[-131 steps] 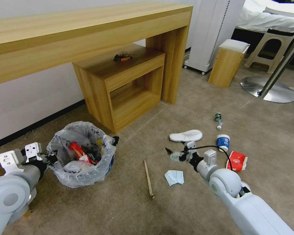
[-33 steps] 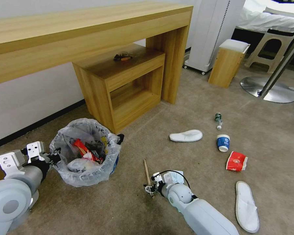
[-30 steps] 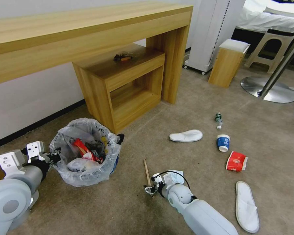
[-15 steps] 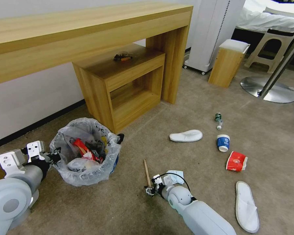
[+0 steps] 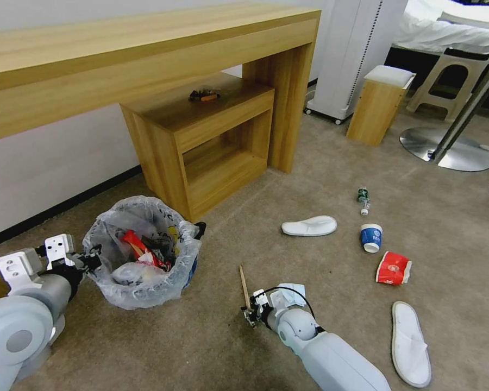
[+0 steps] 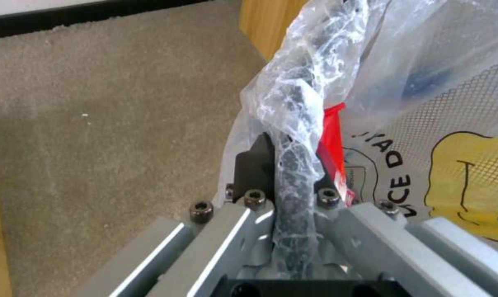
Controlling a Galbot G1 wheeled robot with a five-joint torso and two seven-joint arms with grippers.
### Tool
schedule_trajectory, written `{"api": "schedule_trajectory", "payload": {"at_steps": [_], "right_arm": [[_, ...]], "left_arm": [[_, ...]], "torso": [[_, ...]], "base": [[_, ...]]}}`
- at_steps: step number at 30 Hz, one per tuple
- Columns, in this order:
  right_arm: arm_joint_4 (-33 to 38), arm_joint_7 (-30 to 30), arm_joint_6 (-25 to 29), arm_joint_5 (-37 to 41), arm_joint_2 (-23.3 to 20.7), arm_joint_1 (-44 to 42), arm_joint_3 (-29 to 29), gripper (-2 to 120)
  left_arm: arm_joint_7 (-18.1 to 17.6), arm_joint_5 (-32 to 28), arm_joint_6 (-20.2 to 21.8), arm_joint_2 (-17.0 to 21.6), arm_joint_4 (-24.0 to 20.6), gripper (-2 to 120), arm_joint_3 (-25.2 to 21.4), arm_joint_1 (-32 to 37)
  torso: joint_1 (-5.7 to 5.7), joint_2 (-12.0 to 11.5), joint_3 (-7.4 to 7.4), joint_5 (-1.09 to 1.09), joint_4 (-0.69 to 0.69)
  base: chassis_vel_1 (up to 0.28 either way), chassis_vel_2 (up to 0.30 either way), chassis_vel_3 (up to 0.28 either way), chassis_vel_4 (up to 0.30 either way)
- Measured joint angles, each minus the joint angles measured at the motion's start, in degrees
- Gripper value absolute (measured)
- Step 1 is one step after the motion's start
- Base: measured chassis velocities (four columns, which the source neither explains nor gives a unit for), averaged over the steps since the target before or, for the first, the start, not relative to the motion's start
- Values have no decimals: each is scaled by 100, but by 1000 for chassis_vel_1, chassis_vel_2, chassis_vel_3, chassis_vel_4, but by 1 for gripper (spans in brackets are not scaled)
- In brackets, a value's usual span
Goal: Pick up the trash bin and place the garbage on the floor into it.
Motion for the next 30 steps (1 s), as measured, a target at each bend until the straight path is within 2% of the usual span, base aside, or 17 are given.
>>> {"api": "schedule_trajectory", "payload": {"at_steps": [6, 9, 10, 13, 25, 30], "right_arm": [[2, 0, -10, -21, -37, -12, 22, 27], [32, 7, -14, -24, -52, -18, 47, 15], [32, 7, -14, -24, -52, -18, 47, 15], [70, 11, -14, -24, -58, -28, 56, 1], [72, 13, -5, -30, -97, -35, 91, 0], [204, -35, 190, -41, -146, -70, 176, 0]], "left_arm": [[0, 0, -1, 24, -2, 0, 1, -7], [0, 0, -2, 30, -7, 0, 0, 4], [0, 0, -2, 30, -7, 0, 0, 4], [0, 3, -4, 37, -9, 0, -1, 2], [-2, 5, -4, 48, -13, 0, 11, -5], [-3, 26, -5, 48, 2, 0, 78, -37]], "torso": [[0, 0, 0, 0, -1], [0, 0, 0, 0, -1], [0, 0, 0, 0, -1], [0, 0, 0, 0, -1], [0, 0, 0, 0, -1], [0, 0, 0, 0, -1]], "base": [[0, 0, 0, 0], [0, 0, 0, 0], [0, 0, 0, 0], [0, 0, 0, 0], [0, 0, 0, 0], [0, 0, 0, 0]]}}
